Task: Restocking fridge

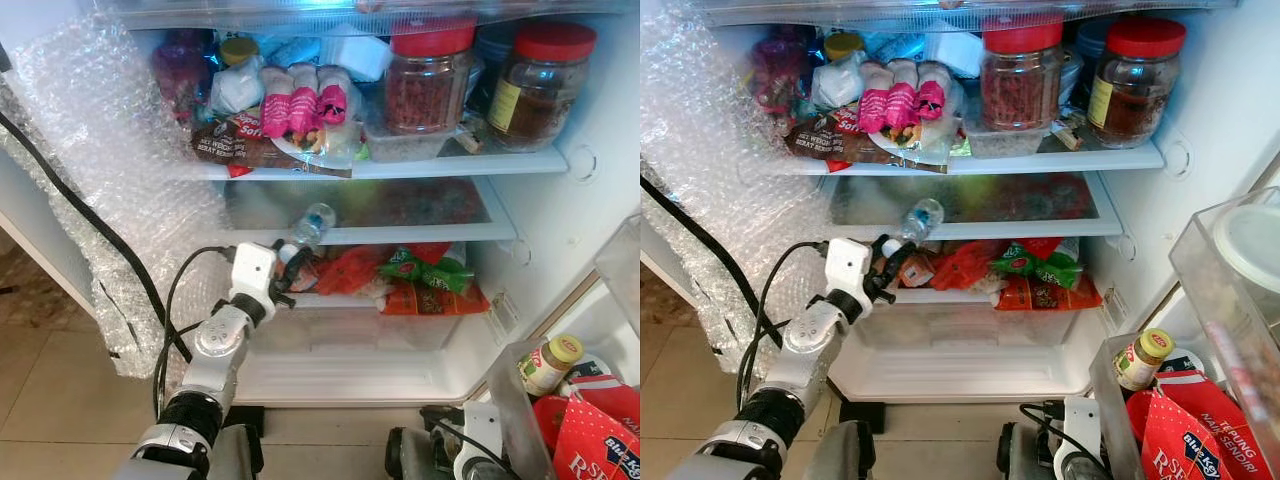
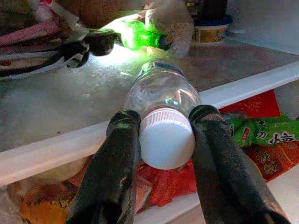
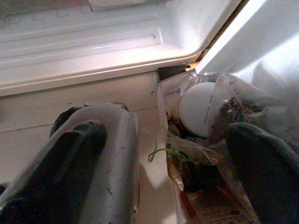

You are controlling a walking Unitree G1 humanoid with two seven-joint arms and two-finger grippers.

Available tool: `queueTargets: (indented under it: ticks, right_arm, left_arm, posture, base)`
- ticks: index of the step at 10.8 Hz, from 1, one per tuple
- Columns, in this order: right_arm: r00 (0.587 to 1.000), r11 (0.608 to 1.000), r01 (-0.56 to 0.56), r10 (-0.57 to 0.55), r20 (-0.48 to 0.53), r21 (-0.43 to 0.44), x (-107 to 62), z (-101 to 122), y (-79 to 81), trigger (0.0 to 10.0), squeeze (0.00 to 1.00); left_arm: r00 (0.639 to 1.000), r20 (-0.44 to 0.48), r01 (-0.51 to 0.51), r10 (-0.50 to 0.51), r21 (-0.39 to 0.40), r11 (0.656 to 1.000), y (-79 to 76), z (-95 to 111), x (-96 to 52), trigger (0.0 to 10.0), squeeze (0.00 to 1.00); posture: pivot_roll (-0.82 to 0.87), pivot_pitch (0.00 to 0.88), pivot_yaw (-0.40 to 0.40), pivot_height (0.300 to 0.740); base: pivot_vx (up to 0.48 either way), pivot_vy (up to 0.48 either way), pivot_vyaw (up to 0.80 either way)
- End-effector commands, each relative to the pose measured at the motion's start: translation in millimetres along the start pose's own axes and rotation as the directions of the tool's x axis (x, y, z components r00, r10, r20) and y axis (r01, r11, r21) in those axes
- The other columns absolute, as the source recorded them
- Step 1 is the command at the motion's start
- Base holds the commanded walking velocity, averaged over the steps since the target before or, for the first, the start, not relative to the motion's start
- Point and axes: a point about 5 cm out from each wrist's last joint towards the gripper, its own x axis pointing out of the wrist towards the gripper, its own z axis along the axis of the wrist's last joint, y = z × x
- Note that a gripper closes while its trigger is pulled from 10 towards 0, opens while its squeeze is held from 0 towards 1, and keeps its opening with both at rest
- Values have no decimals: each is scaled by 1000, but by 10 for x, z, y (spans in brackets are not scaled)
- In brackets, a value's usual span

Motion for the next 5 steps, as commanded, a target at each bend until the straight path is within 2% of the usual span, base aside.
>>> queueTargets:
  ticks: [1,5]
  right_arm:
    - [992,1000,-15,17,-128,14,-59,-328,48,10000,0]
    - [991,1000,-20,21,-130,15,-60,-332,56,10000,0]
  left_arm:
    - [998,-57,12,-12,13,1000,-13,-96,-53,10000,0]
    - [998,-63,10,-8,31,999,-10,-99,-58,10000,0]
  posture:
    - [-34,91,37,586]
    - [-33,94,38,586]
  base:
    - [0,0,0]
    - [0,0,0]
